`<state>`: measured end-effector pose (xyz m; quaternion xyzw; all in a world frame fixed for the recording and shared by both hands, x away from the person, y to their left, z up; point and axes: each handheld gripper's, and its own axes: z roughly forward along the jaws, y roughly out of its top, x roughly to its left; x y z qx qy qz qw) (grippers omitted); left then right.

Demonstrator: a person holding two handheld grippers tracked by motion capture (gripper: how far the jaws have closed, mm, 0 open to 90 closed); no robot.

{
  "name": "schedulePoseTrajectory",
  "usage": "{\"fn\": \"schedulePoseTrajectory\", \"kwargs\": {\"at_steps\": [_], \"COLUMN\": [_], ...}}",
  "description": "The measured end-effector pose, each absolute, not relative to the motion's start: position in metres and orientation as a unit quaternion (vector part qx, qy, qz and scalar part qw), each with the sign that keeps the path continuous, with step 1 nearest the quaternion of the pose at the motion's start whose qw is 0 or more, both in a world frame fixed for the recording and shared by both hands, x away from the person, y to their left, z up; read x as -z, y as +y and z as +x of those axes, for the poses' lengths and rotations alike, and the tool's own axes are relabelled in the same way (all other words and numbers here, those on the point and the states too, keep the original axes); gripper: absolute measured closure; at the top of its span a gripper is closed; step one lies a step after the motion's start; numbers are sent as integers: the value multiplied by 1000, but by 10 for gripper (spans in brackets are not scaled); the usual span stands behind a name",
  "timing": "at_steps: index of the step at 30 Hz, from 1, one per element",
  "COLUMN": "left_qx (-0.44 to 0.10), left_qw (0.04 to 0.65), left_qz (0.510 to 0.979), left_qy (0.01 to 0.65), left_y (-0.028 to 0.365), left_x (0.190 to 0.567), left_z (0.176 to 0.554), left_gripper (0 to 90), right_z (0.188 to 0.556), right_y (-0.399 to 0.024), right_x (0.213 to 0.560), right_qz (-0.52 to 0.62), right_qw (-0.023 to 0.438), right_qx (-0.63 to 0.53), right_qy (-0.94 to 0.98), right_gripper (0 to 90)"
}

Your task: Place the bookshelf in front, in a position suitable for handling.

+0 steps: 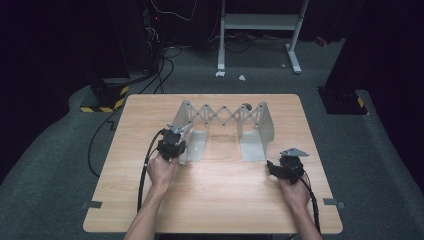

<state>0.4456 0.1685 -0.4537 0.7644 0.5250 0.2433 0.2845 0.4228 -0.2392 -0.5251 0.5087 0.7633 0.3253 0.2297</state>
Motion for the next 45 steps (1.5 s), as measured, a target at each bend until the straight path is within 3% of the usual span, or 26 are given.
{"fn": "schedulePoseTrajectory", "kwargs": {"at_steps": [20, 34, 45], "left_qx": [-226, -247, -227], "left_qw": [329, 349, 342], "left_qz": [742, 737, 737], "left_qy": [538, 524, 538], "left_y": [181, 182, 185], "left_x": [431, 400, 422], "left_z": [439, 436, 436], "left_gripper": [733, 734, 733], "right_z": [423, 423, 423], "right_y": [-239, -239, -239], "right_x": [525, 525, 525], "right_qz": [509, 509, 509], "right_qw": [230, 230, 230], "right_qx": [-325, -325, -325], "right_qy": [763, 763, 763], "right_gripper": [342, 343, 342]}}
